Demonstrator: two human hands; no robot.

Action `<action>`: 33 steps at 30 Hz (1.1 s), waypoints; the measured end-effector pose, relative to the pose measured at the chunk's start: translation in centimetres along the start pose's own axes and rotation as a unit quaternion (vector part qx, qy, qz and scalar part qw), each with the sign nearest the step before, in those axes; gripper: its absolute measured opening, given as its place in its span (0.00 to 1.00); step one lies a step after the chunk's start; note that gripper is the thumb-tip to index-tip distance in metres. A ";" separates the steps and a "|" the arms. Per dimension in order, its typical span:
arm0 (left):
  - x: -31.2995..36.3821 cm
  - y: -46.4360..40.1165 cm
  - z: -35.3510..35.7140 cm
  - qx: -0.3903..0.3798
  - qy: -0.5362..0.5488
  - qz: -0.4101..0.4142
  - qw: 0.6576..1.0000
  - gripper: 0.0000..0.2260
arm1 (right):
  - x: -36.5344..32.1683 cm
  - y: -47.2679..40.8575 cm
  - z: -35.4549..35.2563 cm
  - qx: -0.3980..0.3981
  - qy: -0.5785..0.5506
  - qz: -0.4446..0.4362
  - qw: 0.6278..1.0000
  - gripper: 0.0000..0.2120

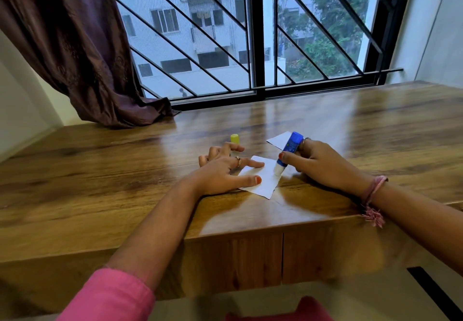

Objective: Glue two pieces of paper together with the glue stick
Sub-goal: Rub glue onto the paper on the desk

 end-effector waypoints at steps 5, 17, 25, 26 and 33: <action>0.0 0.1 0.0 0.000 -0.001 0.001 1.000 0.21 | 0.1 -0.2 -0.1 0.009 0.002 -0.009 1.000 0.11; 0.0 0.1 -0.1 0.001 -0.005 -0.006 1.000 0.20 | -0.4 0.1 0.2 0.009 0.026 -0.056 0.998 0.14; 0.1 0.1 0.0 -0.005 -0.008 -0.006 1.000 0.19 | -0.8 0.3 0.7 -0.006 0.045 -0.082 0.996 0.14; 0.1 0.1 0.0 -0.005 -0.008 -0.006 1.000 0.19 | -0.7 0.3 0.5 0.001 0.048 -0.080 0.996 0.13; 0.1 0.2 0.0 -0.006 -0.004 -0.005 1.000 0.19 | -1.4 0.7 1.1 -0.024 0.072 -0.111 0.991 0.18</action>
Point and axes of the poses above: each hand's wrist, its own y-axis away from the middle knuckle, its own z-axis out of the palm, x = y × z, the point moved 9 cm from there along -y, towards the middle knuckle, and after that the axes turned 1 degree about z, right-handed, at the moved point
